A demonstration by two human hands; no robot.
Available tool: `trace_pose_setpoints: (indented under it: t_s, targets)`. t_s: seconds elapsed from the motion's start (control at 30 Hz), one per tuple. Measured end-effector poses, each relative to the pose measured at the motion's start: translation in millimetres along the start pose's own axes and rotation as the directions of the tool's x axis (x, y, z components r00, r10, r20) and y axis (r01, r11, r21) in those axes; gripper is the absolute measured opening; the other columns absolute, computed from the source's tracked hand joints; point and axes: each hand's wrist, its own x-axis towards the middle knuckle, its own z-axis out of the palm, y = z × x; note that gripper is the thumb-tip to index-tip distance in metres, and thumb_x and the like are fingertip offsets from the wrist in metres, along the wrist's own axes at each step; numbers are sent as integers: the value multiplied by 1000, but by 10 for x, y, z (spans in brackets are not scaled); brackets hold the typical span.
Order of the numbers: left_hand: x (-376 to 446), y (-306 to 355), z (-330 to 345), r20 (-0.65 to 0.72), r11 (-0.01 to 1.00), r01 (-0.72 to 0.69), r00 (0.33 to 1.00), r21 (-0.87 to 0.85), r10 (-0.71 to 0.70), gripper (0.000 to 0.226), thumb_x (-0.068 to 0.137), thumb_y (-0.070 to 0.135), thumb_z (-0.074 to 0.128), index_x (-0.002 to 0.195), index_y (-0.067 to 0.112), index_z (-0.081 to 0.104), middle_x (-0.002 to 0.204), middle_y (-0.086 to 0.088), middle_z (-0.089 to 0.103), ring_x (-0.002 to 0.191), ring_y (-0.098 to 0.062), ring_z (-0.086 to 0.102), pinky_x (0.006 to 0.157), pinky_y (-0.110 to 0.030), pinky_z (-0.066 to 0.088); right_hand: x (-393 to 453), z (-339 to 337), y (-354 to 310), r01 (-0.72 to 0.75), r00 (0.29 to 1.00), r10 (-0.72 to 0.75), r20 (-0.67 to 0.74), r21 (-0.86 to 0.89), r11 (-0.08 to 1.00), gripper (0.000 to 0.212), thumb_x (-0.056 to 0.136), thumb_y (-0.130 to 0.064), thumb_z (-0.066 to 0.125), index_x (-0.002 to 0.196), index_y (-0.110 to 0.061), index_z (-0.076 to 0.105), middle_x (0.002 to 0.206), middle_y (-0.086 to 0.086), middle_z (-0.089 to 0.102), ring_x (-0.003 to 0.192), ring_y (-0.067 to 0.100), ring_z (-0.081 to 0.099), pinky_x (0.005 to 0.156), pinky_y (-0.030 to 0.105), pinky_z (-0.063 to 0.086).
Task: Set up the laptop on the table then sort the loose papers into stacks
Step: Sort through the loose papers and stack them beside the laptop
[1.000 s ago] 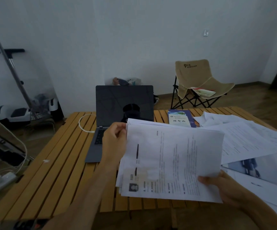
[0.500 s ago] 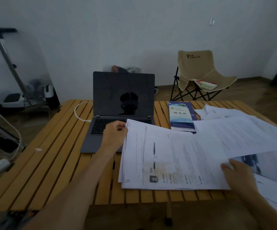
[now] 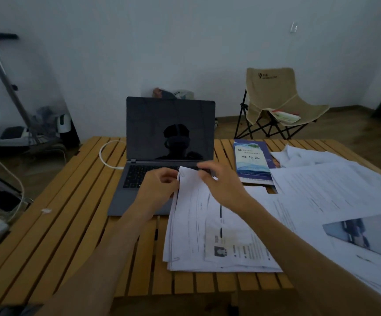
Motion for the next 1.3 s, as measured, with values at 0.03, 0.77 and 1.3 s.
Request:
trace_pose_setpoints:
  t_s: [0.03,0.77,1.3]
  targets:
    - [4,-17,0,3,1000,-13,1000,20,12,19,88,4,66,89,23,69,86,3,73,79,-11,70,68,-25,59,150,48,-30,38,999,-38,2,9,999,27,98,-27,60,124,-22,65,121,-10,62,109,0,53,95,14,41]
    - [-509,-339,58,170,895,314,910,316,-379,27,92,28,64,82,3,66,78,-2,68,65,-9,63,55,-17,50,904,185,-79,-139,960,111,257,93,986,18,99,-22,59,92,-11,72,89,1,71,83,9,63,74,21,47]
    - [-605,-190,48,193,934,259,931,247,-310,15,92,23,64,105,16,67,103,4,70,84,-6,66,58,-11,51,800,203,128,-141,959,100,264,142,980,14,102,-22,53,92,-22,64,97,4,69,96,19,65,90,35,53]
